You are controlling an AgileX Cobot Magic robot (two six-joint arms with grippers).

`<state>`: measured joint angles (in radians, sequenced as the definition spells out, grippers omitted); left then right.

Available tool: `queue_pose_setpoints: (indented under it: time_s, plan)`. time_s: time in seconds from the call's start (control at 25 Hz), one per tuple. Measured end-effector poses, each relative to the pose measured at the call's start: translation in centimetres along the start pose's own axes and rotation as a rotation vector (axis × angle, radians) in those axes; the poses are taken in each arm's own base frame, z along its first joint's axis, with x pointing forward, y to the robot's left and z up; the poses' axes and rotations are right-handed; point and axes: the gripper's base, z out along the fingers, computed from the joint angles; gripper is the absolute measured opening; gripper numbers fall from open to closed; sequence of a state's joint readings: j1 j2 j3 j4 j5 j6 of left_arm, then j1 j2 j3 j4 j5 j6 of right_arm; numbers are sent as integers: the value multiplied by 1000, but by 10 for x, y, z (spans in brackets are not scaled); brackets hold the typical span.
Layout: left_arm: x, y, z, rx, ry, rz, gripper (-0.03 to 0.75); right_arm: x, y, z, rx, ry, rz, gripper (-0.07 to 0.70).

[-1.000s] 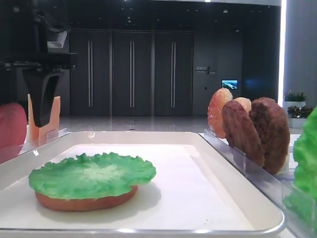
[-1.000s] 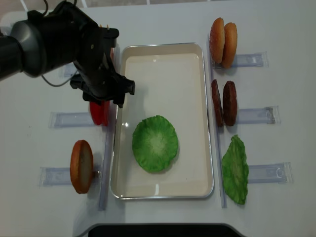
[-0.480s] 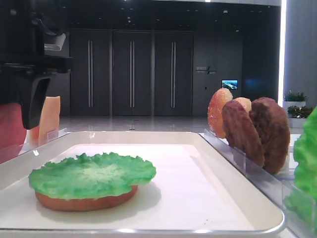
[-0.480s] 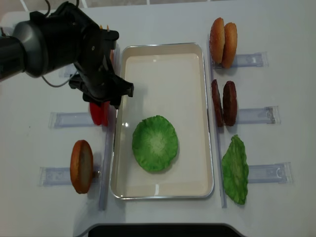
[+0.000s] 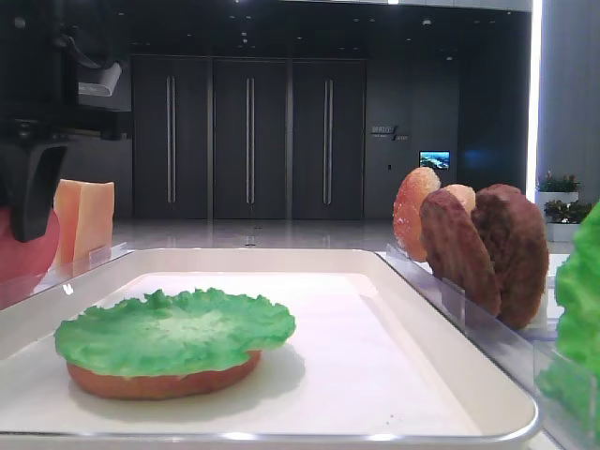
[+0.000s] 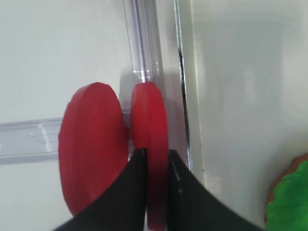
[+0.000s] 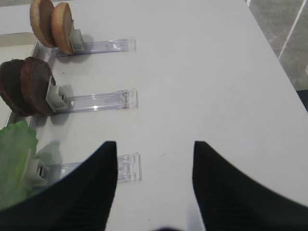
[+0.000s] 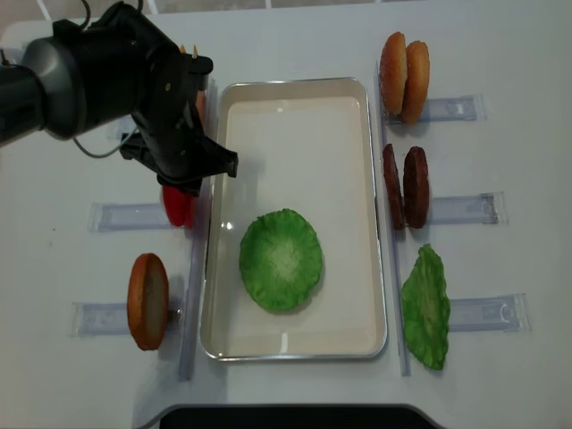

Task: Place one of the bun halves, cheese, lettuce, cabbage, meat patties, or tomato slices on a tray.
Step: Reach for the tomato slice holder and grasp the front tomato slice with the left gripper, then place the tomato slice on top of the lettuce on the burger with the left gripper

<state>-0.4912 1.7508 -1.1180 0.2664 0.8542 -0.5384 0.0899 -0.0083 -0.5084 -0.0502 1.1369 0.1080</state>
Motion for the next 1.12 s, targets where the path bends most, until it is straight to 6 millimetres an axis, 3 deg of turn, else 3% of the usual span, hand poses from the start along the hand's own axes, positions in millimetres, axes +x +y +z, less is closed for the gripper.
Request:
queue_pose_setpoints:
  time_s: [0.32,0.8,1.12]
  plan:
    - [-3,1,-8,-16,33,-15,58,0,0,0,0,0,0,346]
    - [-27,-6,-53,50,45,-42,57,0,0,0,0,0,0,346]
    - [-20,-1,-64,28,106,-26,57,0,0,0,0,0,0,345]
